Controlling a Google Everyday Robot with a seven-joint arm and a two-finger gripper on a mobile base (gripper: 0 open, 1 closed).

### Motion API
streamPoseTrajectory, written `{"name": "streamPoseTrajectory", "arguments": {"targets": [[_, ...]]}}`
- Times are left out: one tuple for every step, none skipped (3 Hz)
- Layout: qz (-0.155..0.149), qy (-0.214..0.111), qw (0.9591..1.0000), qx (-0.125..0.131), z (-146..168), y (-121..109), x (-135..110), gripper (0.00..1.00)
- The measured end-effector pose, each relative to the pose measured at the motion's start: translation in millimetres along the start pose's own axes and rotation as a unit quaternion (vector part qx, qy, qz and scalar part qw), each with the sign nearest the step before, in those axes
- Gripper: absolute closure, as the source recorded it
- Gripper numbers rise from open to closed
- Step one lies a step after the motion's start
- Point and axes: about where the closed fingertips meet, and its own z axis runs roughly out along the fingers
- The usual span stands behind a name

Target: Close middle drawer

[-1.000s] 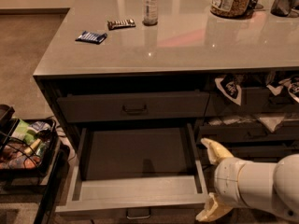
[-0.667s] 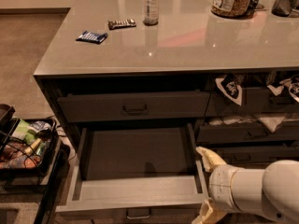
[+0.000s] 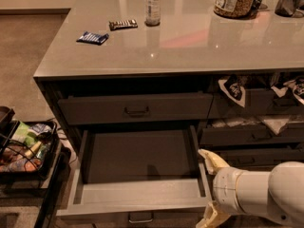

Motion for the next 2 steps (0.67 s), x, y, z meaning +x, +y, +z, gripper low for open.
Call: {"name": "streamPoseTrajectory", "arguments": {"targets": [[-0.02,-0.019,0.9995,-0.012,34.2,10.3,14.4,0.0],[-0.02,-0.033,0.999,-0.022,83.4,26.3,35.5,0.0]]}}
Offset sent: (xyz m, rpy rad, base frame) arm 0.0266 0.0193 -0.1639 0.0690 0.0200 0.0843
